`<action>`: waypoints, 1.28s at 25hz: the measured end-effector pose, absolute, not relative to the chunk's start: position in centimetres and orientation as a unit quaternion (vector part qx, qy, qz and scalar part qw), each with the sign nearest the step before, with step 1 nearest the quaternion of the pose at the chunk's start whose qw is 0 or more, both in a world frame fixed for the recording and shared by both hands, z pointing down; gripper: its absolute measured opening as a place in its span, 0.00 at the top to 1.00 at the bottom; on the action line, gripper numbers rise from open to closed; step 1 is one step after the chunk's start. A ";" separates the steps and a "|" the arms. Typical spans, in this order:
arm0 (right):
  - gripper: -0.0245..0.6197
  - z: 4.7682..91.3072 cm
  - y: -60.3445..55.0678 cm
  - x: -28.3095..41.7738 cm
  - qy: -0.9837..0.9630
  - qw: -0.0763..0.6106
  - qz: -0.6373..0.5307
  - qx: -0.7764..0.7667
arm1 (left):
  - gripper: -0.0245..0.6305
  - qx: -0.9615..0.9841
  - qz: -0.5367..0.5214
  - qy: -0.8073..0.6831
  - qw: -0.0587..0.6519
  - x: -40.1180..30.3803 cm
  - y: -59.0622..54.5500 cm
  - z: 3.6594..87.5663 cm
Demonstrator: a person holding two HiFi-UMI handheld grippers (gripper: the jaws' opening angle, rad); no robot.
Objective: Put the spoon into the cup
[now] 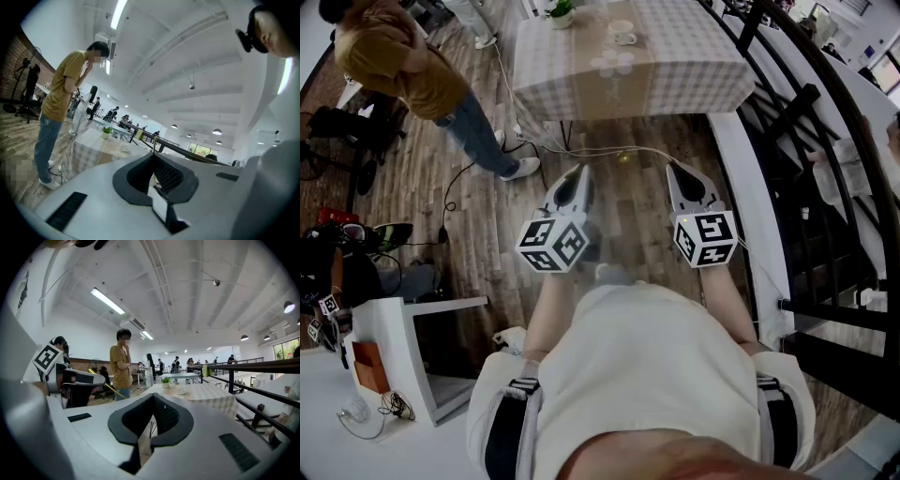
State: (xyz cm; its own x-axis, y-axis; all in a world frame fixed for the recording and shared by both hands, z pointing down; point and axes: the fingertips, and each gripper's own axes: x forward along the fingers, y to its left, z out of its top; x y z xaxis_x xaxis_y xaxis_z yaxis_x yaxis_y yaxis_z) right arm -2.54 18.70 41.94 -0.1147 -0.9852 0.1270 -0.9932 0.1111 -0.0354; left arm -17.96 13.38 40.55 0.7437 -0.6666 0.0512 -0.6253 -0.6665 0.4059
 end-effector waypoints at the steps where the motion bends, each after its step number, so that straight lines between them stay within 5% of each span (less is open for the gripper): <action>1: 0.96 42.0 18.8 -2.5 -0.746 0.037 0.055 0.663 | 0.96 0.911 -0.053 -0.356 0.203 -17.9 13.5 40.5; 32: 0.96 42.2 16.7 -1.2 -0.746 0.013 0.074 0.662 | 0.96 0.907 -0.051 -0.362 0.209 -17.0 11.5 40.1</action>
